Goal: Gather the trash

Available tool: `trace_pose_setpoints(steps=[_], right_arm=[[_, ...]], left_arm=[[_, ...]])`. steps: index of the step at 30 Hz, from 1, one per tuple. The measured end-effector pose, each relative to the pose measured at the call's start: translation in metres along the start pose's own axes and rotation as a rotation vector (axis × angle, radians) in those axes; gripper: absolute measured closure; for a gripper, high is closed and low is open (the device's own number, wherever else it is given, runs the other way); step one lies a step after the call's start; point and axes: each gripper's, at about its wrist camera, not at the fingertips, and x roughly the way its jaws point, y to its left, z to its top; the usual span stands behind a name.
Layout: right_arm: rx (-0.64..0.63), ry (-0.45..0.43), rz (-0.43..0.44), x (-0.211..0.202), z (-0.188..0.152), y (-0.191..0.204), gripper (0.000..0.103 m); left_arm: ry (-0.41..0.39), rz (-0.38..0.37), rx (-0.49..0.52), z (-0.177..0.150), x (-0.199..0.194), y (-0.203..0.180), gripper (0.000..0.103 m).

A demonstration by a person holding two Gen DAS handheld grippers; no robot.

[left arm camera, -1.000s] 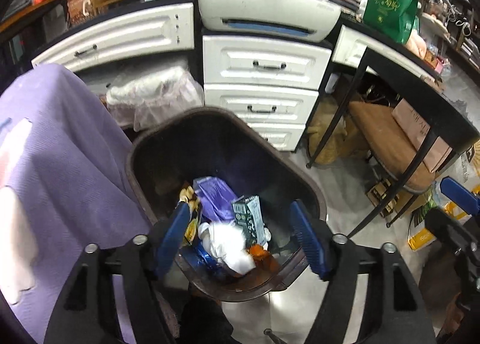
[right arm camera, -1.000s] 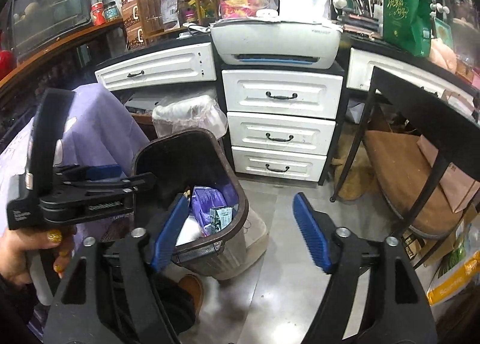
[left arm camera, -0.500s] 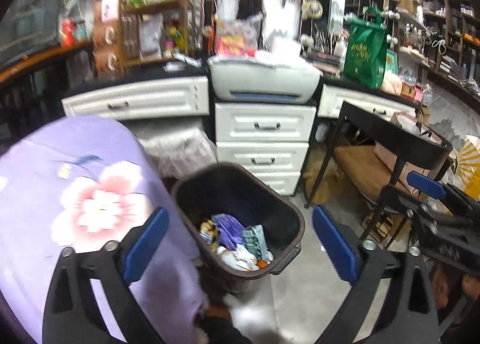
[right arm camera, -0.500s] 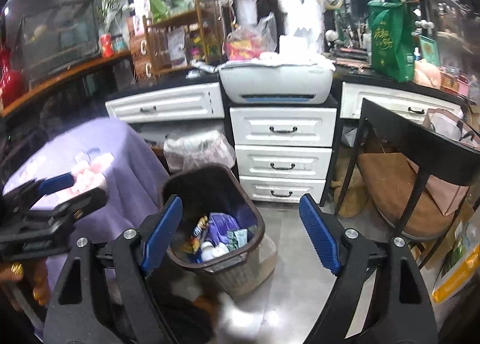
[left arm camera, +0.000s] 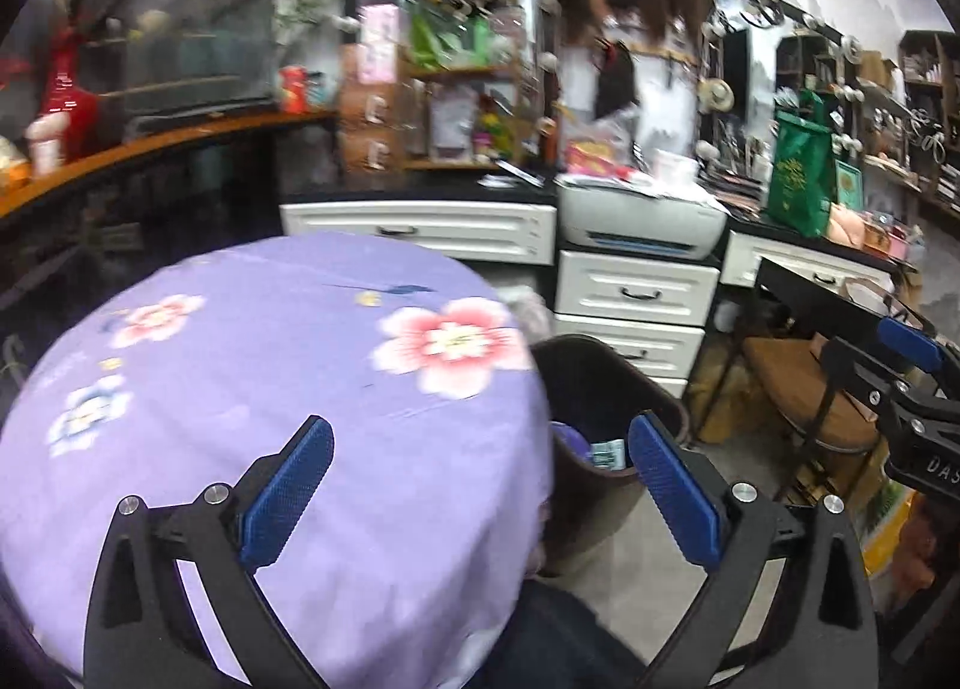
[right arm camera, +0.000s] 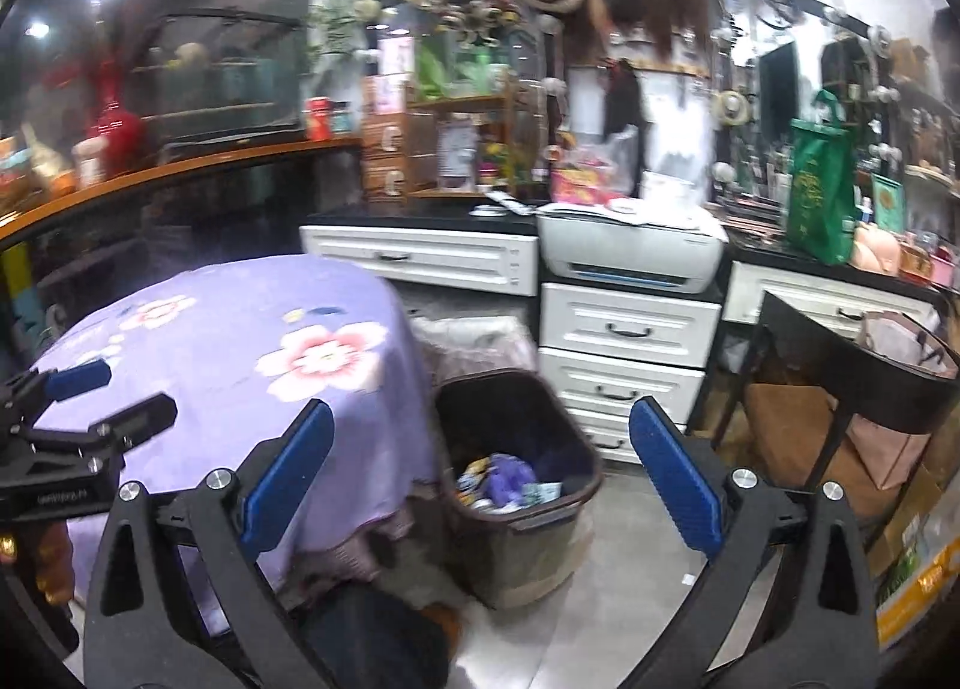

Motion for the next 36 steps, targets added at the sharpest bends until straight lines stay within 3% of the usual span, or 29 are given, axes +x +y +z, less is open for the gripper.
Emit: trace_pose_setpoints(steps=[5, 11, 17, 21, 36], right_arm=[[-0.073, -0.043, 0.052, -0.044, -0.014, 0.033, 0.006], [-0.112, -0.068, 0.083, -0.089, -0.033, 0.048, 0.006], [-0.156, -0.147, 0.080, -0.125, -0.048, 0.051, 0.006], [-0.151, -0.189, 0.085, -0.134, -0.047, 0.050, 0.006], [-0.147, -0.179, 0.123, -0.133, -0.047, 0.048, 0.006]], left_arm=[[-0.051, 0.084, -0.050, -0.018, -0.054, 0.023, 0.005], [-0.116, 0.160, -0.059, -0.045, -0.107, 0.022, 0.005], [-0.193, 0.184, -0.061, -0.056, -0.138, 0.012, 0.005], [-0.242, 0.176, -0.100, -0.059, -0.148, 0.014, 0.005], [-0.238, 0.202, -0.088, -0.069, -0.146, 0.012, 0.005]])
